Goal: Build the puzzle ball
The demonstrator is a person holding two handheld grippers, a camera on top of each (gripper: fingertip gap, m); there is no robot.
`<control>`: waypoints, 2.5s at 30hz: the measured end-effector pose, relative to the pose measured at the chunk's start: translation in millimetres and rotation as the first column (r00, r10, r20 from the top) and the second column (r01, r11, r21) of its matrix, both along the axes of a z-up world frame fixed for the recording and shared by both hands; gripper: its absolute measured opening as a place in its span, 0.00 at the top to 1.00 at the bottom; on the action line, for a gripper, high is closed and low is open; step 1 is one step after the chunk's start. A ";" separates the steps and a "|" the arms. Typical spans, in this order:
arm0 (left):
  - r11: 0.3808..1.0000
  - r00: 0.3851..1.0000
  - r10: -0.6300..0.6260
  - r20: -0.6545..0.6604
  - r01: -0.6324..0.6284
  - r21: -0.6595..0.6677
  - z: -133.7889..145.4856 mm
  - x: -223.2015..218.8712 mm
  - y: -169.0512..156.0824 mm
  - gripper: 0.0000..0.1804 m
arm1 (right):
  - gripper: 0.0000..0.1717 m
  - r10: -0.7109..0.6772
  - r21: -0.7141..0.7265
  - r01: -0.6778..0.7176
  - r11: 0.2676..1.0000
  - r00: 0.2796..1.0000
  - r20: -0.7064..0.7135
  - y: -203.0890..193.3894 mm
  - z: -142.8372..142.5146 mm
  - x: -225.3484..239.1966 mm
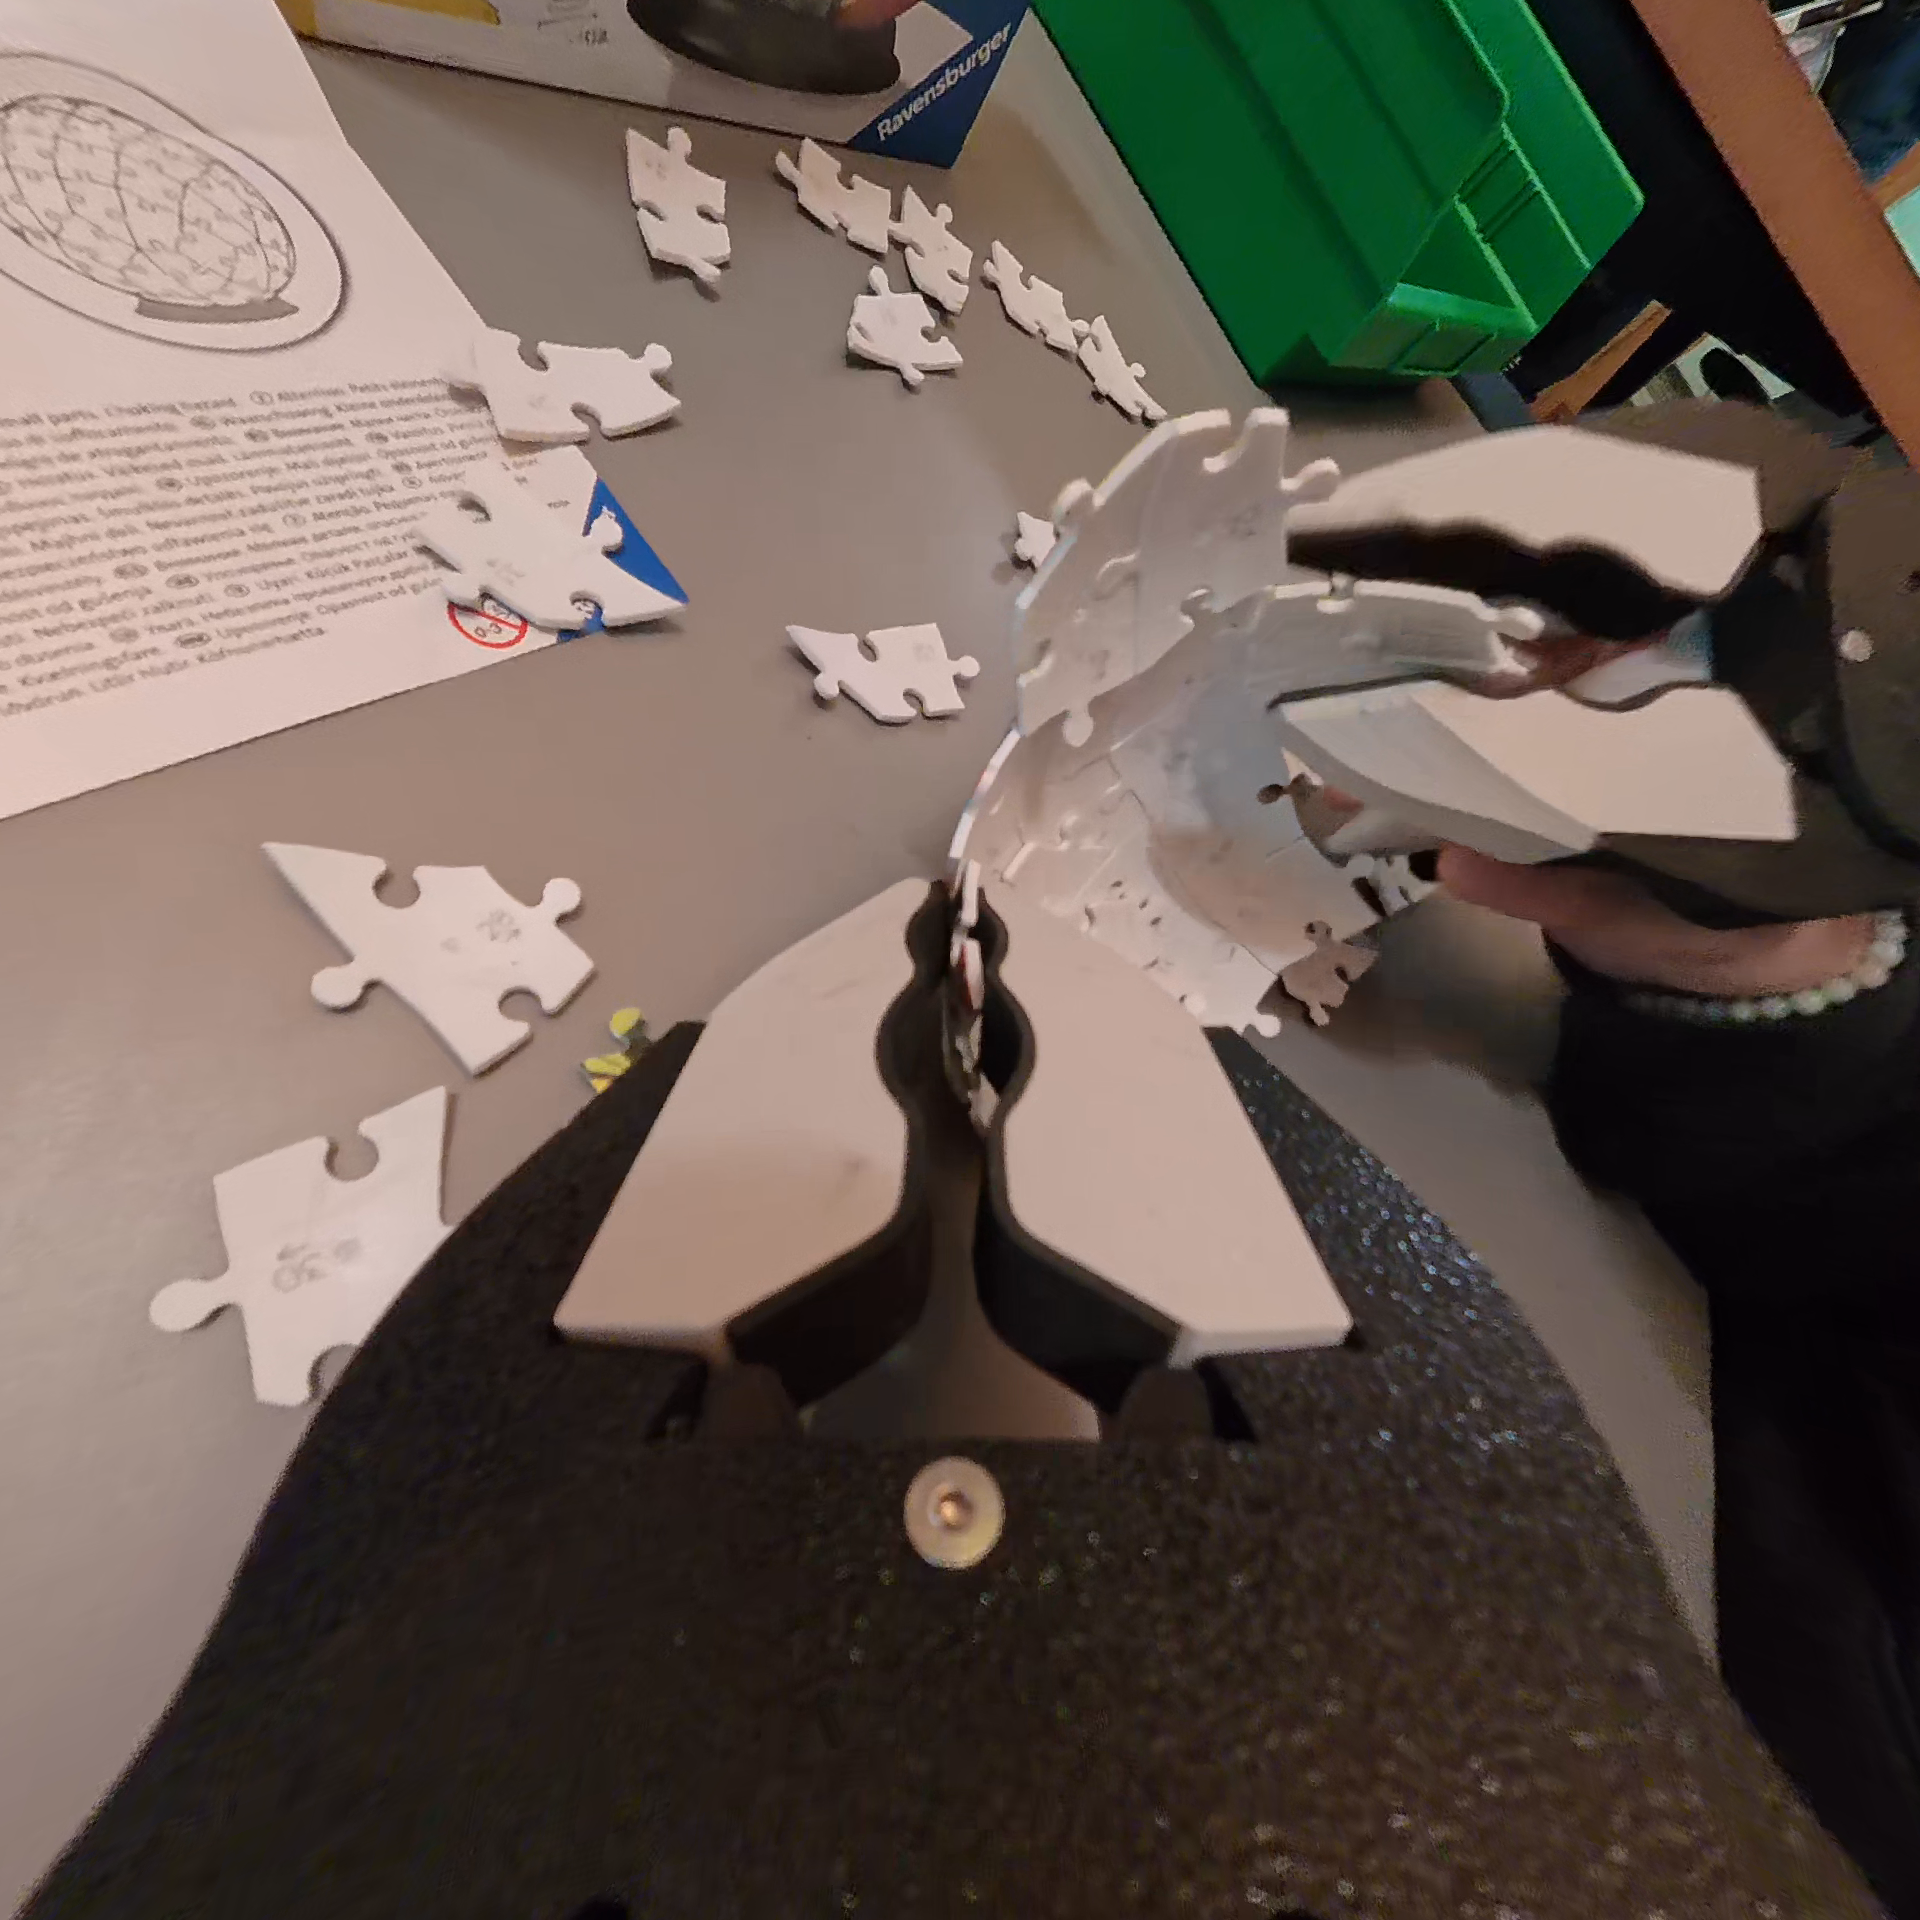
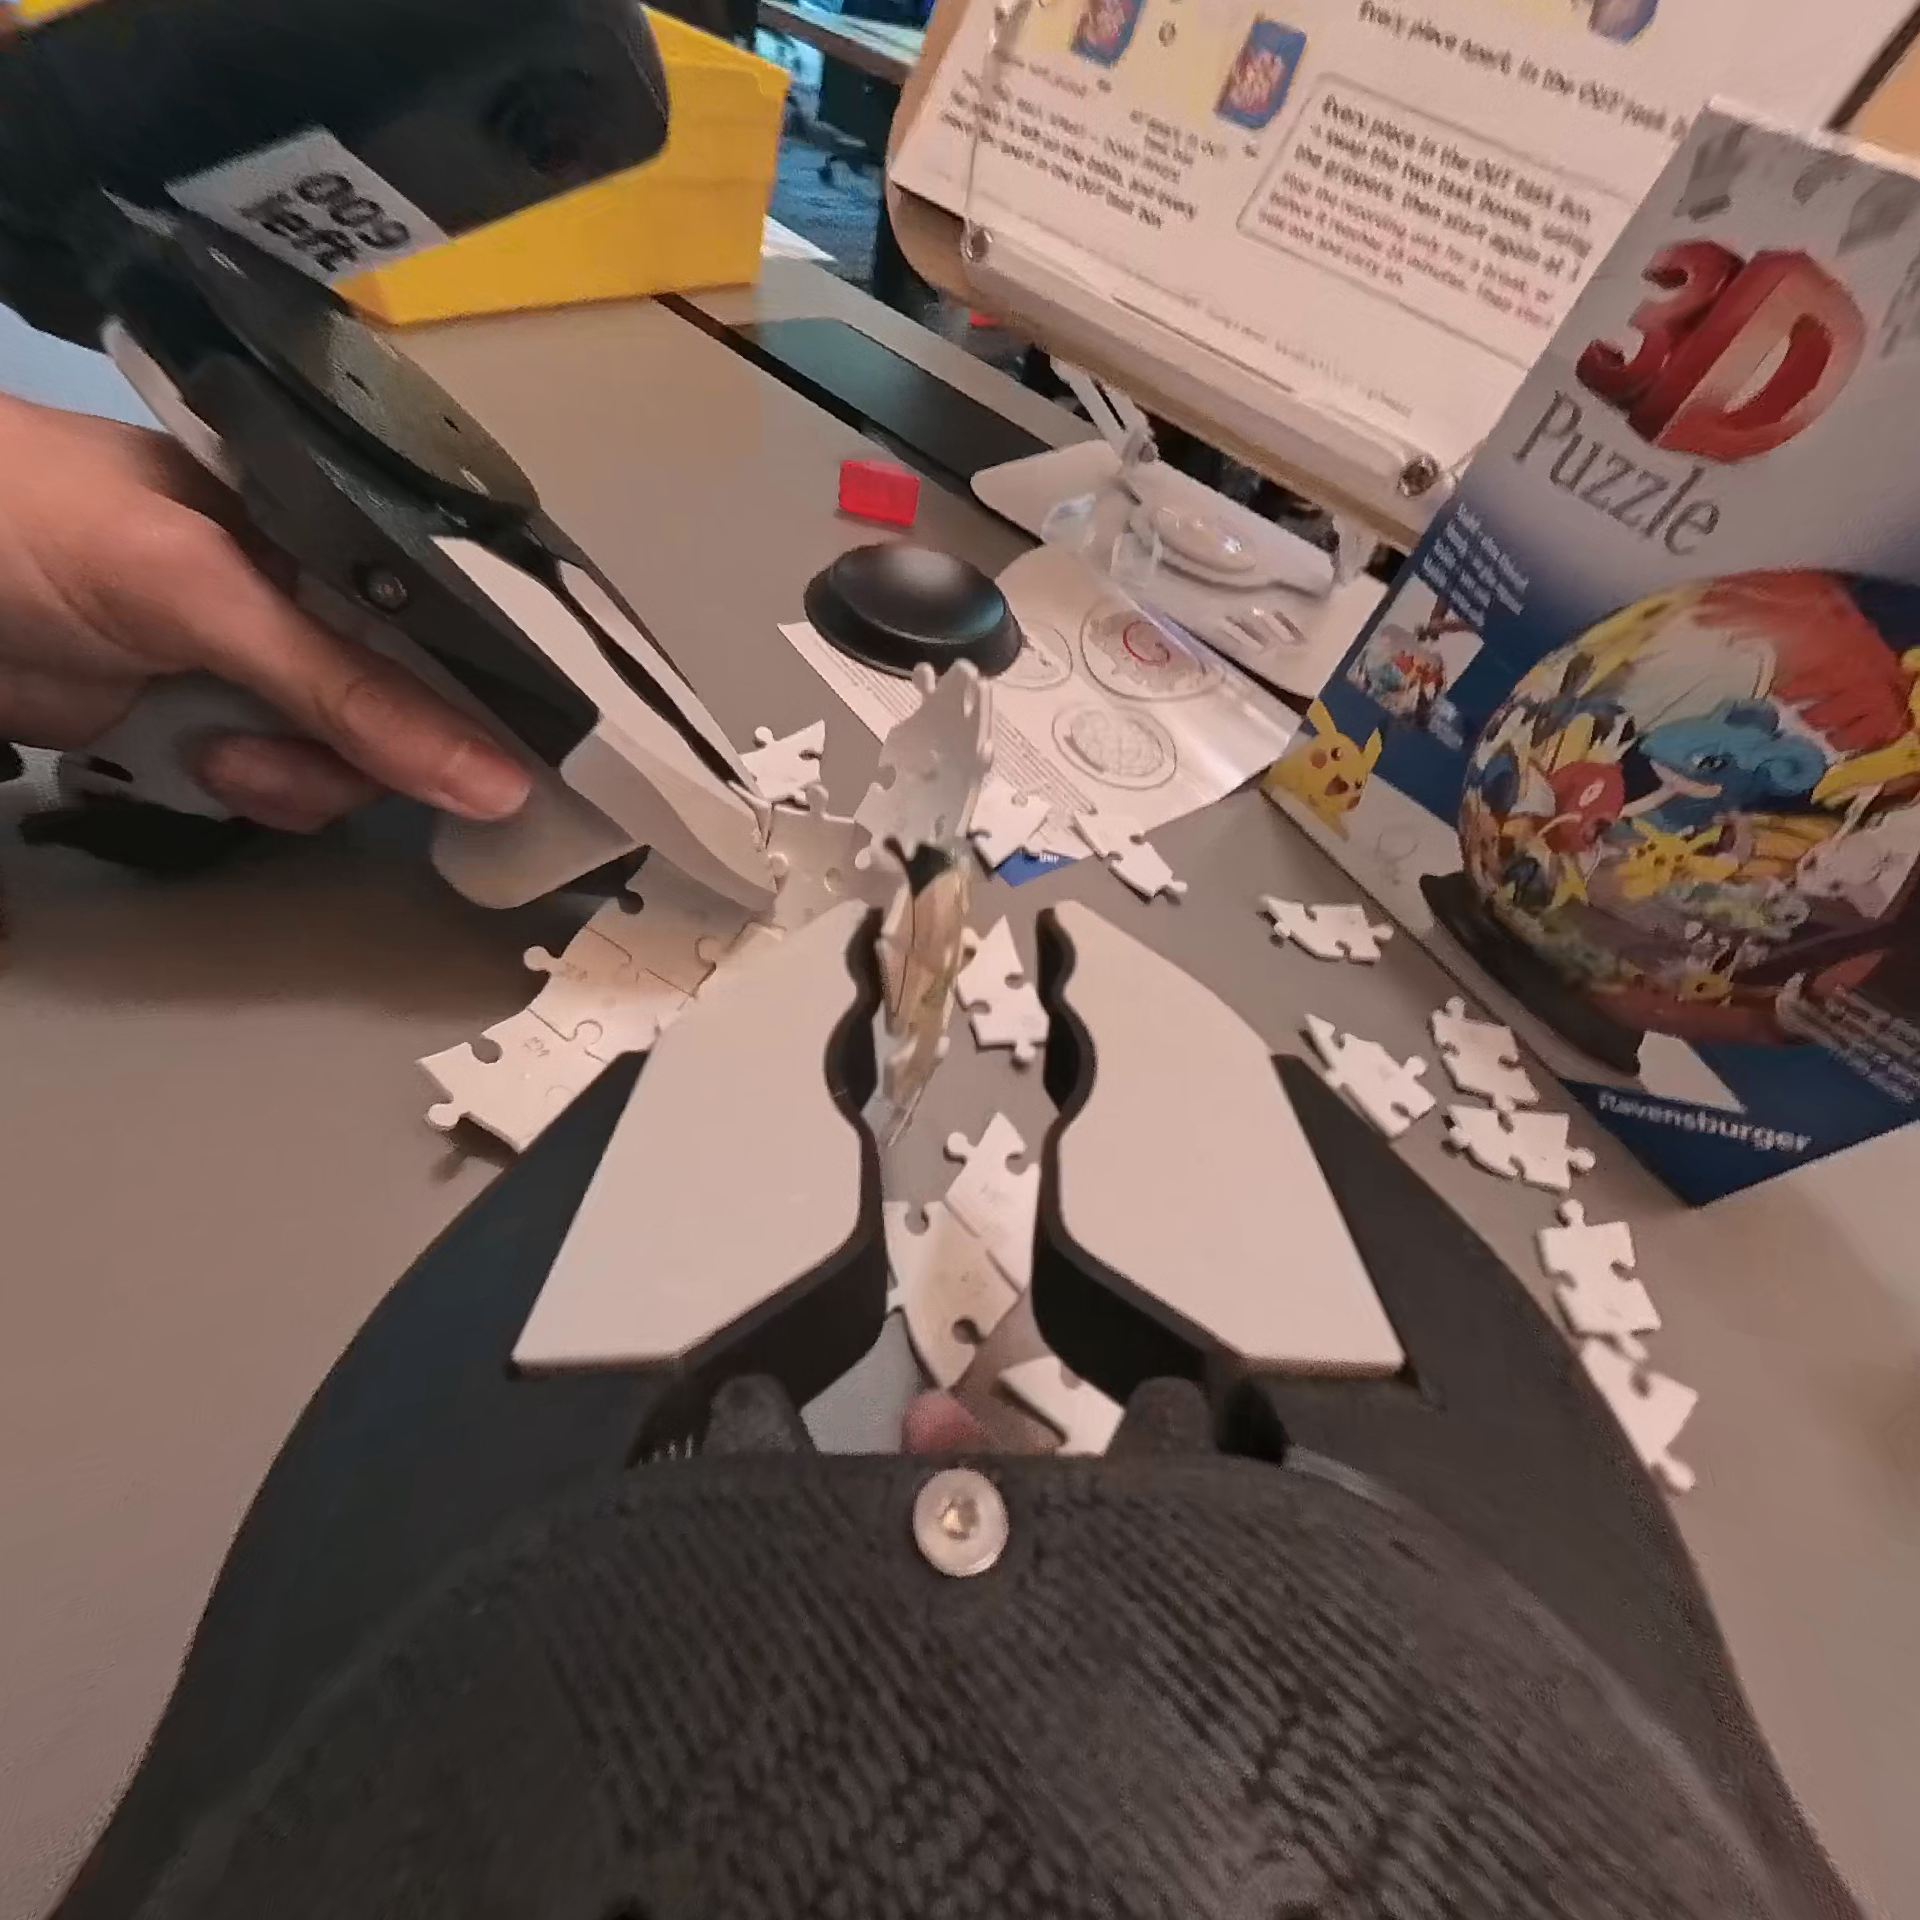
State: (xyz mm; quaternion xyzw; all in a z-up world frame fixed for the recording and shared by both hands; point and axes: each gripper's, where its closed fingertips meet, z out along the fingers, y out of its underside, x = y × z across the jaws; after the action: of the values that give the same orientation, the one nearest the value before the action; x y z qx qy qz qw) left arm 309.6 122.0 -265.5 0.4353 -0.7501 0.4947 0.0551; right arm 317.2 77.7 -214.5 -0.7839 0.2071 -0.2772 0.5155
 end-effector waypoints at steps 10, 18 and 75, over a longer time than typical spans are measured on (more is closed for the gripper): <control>0.994 0.988 -0.039 0.149 0.023 0.107 5.0 1.1 -2.0 0.99 | 0.73 0.534 -0.161 -0.578 0.800 0.808 -0.249 26.7 51.8 -13.5; 0.993 0.991 -0.029 0.132 0.014 0.116 1.8 2.1 -1.2 0.99 | 0.91 0.535 -0.446 -0.833 0.328 0.553 -0.638 50.3 -17.2 -5.0; 0.999 0.997 -0.028 0.077 0.025 0.048 3.3 -1.9 -1.2 0.99 | 0.99 0.647 -0.389 -0.869 0.305 0.489 -0.586 43.6 -32.3 -1.2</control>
State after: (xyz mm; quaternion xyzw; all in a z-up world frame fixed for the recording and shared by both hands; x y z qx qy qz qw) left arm 307.7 120.8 -262.3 0.4068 -0.7690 0.4927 0.0221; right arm 316.0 121.3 -246.8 -0.9417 -0.2234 0.0833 0.2376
